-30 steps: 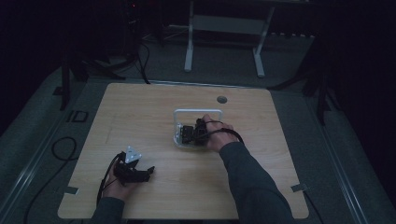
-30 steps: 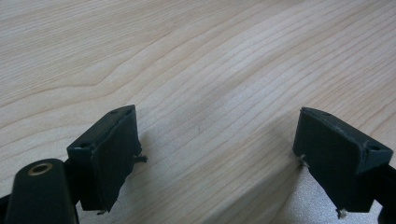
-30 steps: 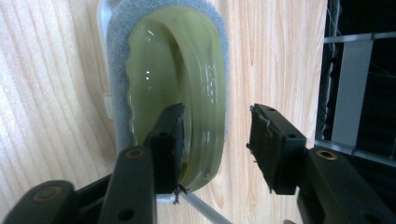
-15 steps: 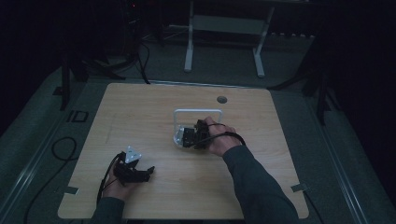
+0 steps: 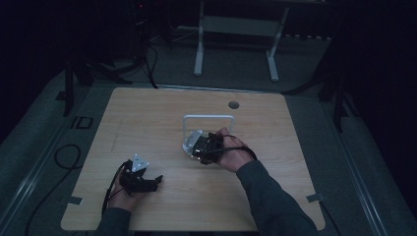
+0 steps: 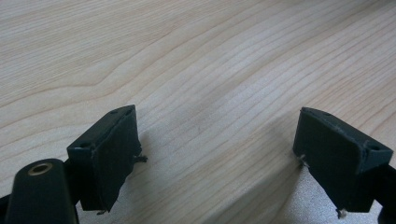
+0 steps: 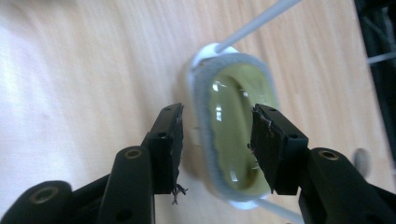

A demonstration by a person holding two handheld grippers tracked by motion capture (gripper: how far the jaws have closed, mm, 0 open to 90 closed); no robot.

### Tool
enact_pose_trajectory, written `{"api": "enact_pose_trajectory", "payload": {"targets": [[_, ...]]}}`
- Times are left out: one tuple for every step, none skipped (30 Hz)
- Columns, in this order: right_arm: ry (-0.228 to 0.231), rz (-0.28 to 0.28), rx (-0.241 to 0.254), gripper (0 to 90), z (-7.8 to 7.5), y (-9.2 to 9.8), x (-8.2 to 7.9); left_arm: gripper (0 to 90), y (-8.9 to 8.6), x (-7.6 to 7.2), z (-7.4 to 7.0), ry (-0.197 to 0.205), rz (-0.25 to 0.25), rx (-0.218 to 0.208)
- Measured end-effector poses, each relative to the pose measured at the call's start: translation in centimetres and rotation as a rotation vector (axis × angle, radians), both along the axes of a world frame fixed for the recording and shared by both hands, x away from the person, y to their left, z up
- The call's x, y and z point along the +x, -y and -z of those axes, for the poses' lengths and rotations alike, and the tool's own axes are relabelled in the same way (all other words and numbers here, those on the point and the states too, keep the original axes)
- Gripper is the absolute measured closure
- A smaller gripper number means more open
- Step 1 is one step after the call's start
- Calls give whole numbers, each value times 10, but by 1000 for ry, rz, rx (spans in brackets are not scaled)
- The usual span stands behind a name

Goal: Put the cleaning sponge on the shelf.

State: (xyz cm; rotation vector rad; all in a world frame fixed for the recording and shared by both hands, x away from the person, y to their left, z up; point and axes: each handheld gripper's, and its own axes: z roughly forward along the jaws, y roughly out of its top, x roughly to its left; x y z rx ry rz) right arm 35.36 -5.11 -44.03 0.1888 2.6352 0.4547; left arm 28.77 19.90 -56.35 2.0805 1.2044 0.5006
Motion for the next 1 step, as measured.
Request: {"api": "enact_pose_trajectory", "payload": {"targets": [[-10,3,16,531,-1,2,-2,145,0,0,0,0,0,0]]}}
